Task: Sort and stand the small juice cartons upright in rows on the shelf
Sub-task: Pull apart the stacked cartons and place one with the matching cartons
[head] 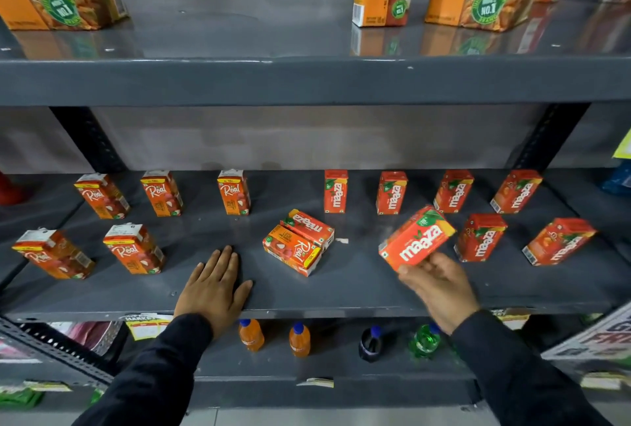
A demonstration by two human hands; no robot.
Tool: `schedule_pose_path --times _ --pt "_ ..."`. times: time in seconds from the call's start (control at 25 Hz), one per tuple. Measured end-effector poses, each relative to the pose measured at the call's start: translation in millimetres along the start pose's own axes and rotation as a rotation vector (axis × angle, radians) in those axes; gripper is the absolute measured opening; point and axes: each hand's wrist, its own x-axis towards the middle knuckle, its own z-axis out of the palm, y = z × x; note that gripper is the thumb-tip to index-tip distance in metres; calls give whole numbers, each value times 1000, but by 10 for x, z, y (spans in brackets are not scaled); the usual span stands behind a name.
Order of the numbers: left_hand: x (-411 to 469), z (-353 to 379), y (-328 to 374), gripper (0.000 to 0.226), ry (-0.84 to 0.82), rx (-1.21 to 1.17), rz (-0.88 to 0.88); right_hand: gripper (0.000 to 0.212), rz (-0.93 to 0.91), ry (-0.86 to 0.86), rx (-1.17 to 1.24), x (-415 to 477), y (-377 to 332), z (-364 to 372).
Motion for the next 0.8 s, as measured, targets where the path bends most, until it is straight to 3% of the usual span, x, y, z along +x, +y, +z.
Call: schedule_pose_path --times 0.24,0.4,0.52,0.8 --pt "-11 10 11 87 20 9 -8 30 -140 -68 -783 571 128 -473" --pt "-13 -17 30 87 22 18 -24 37 -157 -33 -1127 703 278 -567" --pt "-21 -22 39 87 10 28 -32 35 -185 13 -1206 743 349 -614" --pt "-34 -24 58 88 23 28 -39 29 -236 -52 -1223 772 306 -613"
